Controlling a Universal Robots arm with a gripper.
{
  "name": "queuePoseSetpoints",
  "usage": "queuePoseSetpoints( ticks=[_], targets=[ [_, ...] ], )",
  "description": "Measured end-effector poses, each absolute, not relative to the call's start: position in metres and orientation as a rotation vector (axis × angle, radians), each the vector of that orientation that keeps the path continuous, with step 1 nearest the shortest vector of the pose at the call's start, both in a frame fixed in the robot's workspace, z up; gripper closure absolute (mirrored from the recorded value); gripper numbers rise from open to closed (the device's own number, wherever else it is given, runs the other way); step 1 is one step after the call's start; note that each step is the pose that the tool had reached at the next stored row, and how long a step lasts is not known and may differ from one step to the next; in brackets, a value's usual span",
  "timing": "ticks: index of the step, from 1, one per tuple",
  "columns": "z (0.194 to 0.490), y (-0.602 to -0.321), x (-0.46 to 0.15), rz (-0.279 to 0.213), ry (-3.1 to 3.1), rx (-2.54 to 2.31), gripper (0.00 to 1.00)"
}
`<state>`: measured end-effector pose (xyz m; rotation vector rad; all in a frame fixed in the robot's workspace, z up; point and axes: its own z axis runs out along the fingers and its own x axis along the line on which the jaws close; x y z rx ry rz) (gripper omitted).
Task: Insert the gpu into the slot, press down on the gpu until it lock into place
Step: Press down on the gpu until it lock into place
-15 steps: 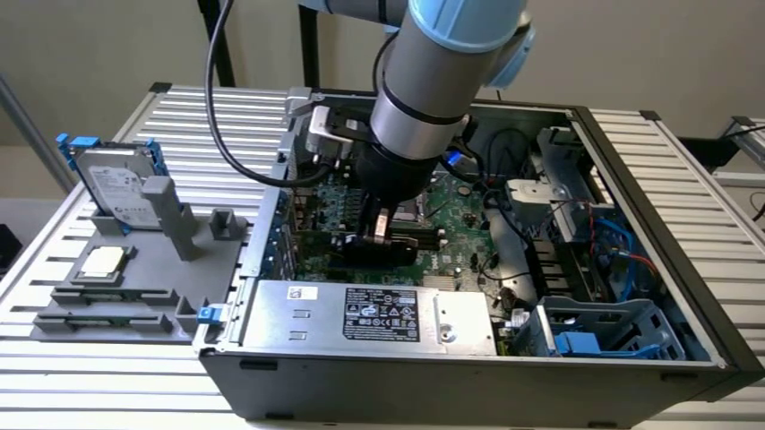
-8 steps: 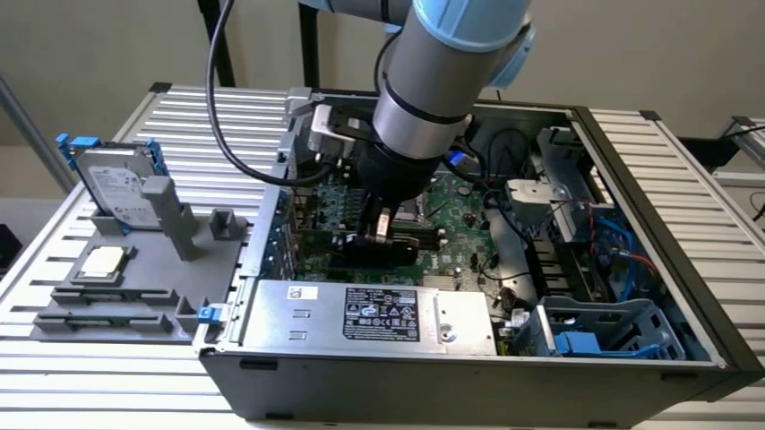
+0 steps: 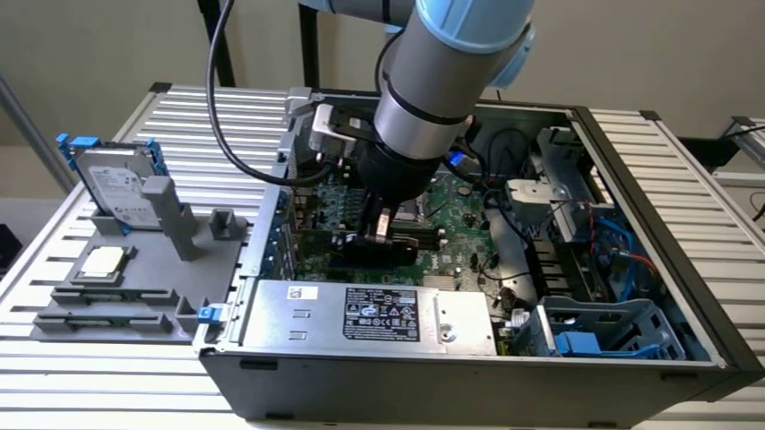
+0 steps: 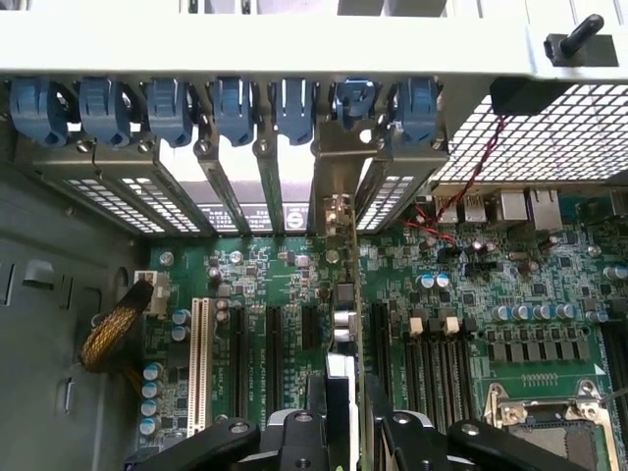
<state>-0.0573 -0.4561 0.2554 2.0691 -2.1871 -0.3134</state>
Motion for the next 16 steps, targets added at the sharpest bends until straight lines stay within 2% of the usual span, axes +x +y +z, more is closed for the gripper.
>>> queuePoseSetpoints(
  ticks=[16],
  targets=[
    [0.2531, -0.4549, -0.0565, -0.323, -2.183, 2.063, 0.74]
  ],
)
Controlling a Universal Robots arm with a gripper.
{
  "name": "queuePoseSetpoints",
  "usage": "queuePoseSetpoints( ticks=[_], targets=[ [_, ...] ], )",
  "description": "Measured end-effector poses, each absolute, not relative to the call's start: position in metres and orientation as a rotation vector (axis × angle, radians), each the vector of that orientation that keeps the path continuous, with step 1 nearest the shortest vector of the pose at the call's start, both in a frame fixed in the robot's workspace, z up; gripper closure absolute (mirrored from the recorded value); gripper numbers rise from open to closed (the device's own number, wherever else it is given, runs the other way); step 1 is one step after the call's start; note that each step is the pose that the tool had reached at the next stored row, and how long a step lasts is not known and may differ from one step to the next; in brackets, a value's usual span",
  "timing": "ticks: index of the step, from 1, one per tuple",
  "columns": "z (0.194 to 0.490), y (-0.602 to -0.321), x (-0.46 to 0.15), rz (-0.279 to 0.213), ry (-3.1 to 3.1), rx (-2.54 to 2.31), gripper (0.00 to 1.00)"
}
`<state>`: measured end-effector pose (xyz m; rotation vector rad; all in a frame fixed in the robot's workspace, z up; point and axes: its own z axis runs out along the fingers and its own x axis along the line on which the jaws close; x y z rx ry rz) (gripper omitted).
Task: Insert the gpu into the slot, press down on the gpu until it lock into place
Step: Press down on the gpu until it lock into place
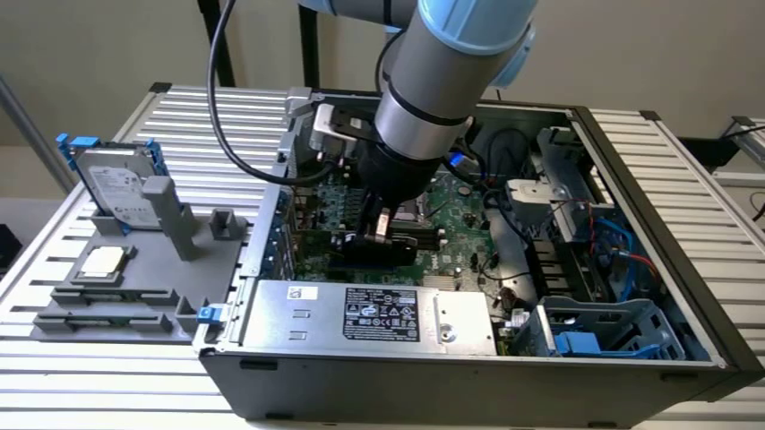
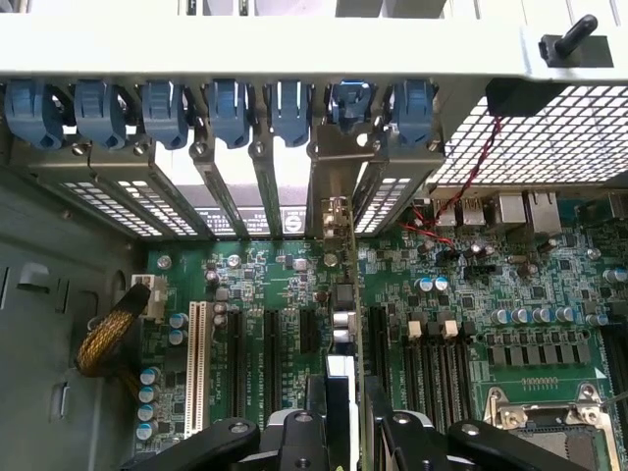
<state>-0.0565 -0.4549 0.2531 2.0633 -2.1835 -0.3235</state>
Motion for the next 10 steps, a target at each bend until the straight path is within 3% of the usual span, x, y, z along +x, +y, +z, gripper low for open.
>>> queuePoseSetpoints(
  ticks=[10],
  targets=[
    [0.2447, -0.4543, -0.0541, -0.332, -2.173, 2.051, 0.74]
  ],
)
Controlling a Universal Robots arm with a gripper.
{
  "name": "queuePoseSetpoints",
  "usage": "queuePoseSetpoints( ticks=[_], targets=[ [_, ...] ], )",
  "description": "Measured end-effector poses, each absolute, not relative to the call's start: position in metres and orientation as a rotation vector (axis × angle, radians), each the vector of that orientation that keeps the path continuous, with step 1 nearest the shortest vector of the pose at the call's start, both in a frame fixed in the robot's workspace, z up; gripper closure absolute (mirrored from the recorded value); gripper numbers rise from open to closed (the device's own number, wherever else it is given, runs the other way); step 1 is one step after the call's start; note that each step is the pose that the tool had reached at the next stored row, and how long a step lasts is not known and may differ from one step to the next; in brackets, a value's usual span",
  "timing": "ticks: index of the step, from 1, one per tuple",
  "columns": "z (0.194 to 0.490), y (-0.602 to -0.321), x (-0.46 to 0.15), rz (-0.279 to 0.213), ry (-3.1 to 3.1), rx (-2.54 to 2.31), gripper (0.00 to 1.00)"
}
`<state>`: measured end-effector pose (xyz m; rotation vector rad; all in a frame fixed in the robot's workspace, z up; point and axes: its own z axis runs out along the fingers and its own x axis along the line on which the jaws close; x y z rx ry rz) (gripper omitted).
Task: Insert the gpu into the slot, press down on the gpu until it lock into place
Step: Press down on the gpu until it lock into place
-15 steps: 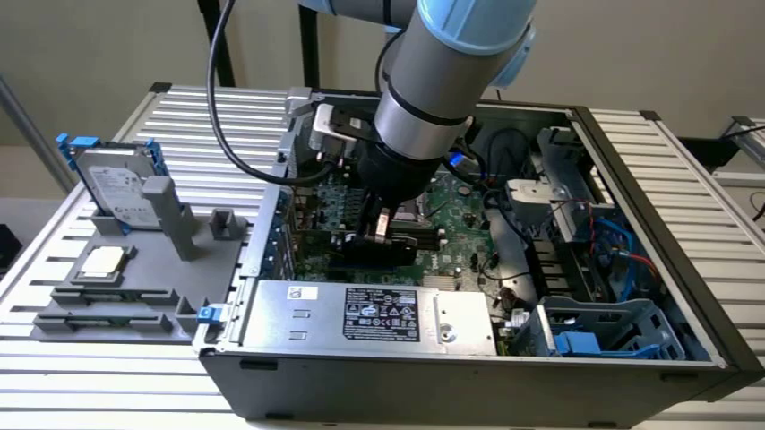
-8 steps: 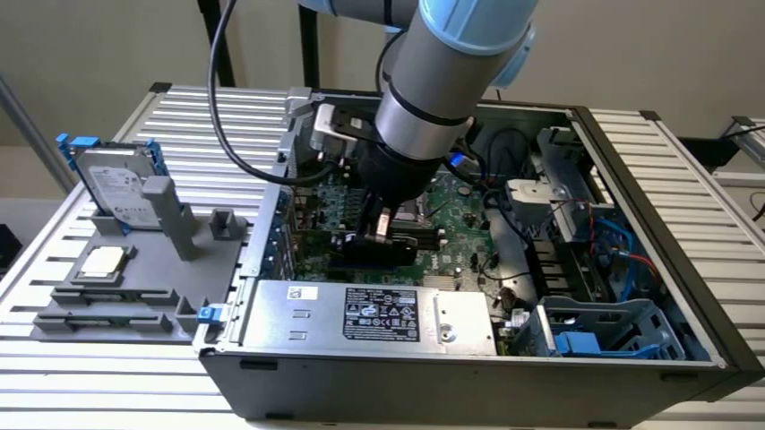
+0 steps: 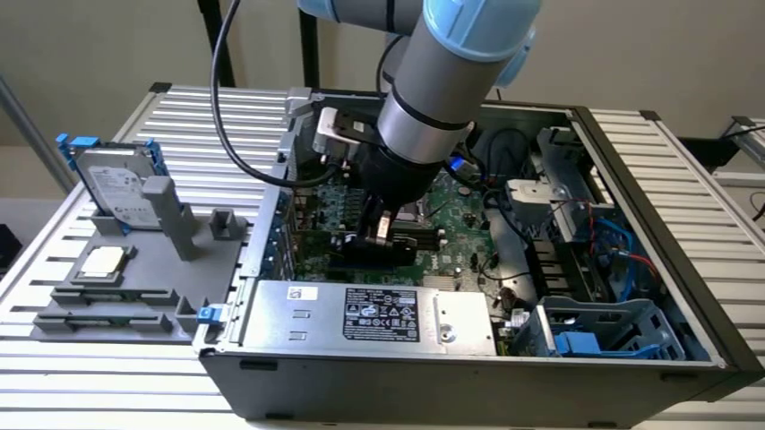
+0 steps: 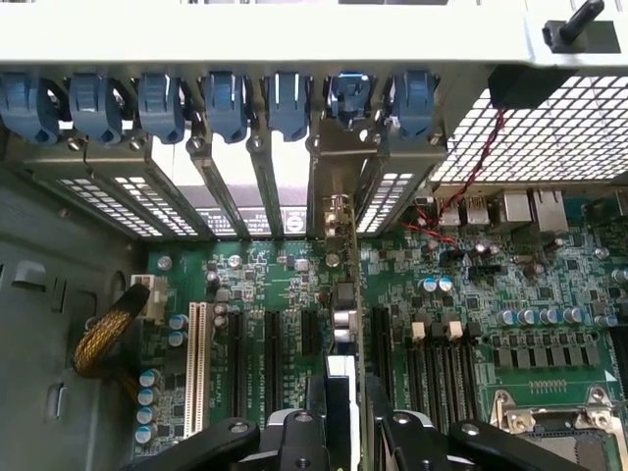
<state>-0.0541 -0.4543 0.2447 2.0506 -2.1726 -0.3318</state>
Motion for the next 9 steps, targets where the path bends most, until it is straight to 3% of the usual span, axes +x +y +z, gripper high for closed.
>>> queuePoseSetpoints(
  ticks=[9],
  targets=[
    [0.2425, -0.4547, -0.0542, -0.345, -2.168, 2.046, 0.74]
  ],
)
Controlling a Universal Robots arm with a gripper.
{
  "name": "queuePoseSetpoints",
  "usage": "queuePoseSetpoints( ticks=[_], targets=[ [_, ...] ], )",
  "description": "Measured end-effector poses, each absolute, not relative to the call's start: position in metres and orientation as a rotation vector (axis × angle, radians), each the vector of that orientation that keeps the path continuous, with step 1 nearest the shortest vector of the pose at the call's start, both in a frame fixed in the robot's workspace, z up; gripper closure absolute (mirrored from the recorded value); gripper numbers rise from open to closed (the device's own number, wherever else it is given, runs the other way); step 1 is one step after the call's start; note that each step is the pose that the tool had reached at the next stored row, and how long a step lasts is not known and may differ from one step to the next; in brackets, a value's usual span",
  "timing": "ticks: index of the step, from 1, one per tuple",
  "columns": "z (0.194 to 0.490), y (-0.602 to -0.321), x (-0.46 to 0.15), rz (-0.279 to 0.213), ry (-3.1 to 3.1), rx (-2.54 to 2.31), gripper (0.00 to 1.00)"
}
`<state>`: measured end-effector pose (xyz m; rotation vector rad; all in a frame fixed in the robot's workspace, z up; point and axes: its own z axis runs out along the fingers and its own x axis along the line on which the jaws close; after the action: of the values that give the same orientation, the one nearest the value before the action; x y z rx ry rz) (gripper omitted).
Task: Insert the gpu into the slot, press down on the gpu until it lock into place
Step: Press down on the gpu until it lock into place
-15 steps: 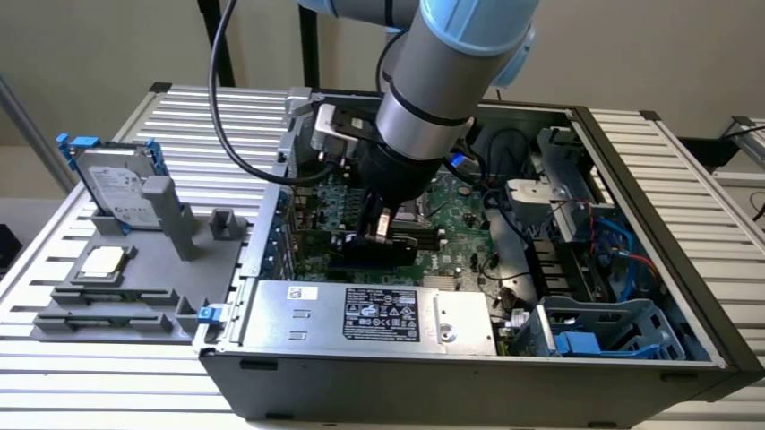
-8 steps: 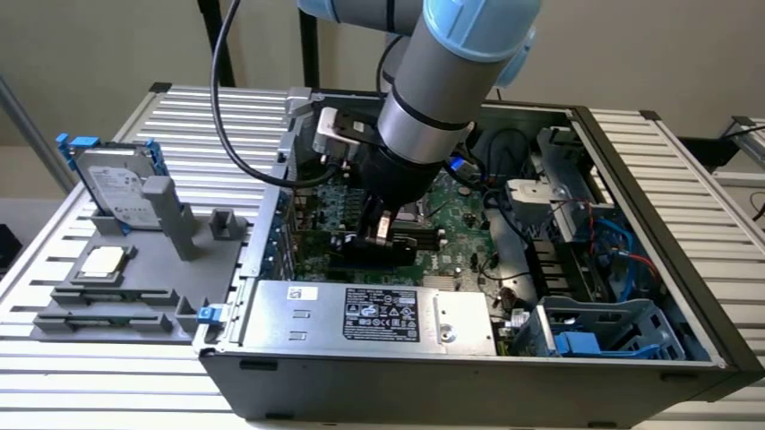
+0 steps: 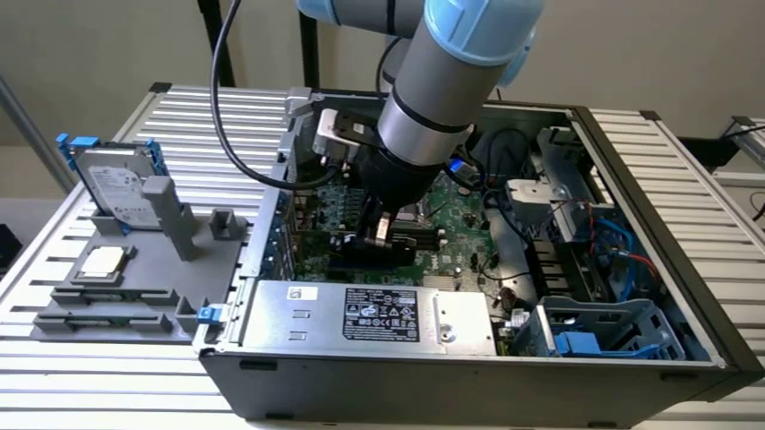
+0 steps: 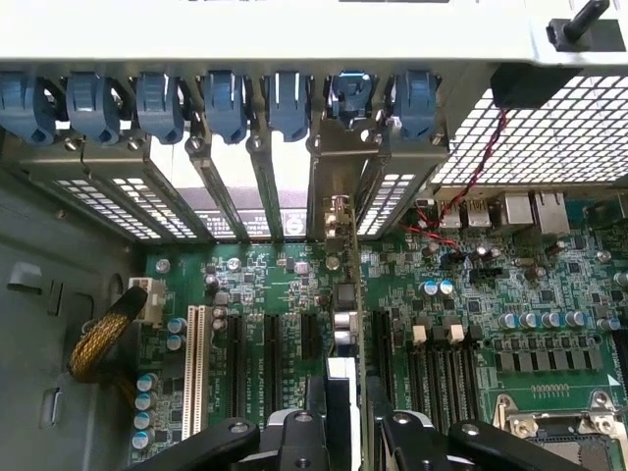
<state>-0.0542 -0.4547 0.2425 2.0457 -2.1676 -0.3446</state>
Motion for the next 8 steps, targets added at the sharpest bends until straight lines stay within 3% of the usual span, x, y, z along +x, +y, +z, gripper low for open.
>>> queuePoseSetpoints(
  ticks=[8],
  targets=[
    [0.2421, -0.4547, -0.0521, -0.346, -2.166, 2.045, 0.74]
  ],
)
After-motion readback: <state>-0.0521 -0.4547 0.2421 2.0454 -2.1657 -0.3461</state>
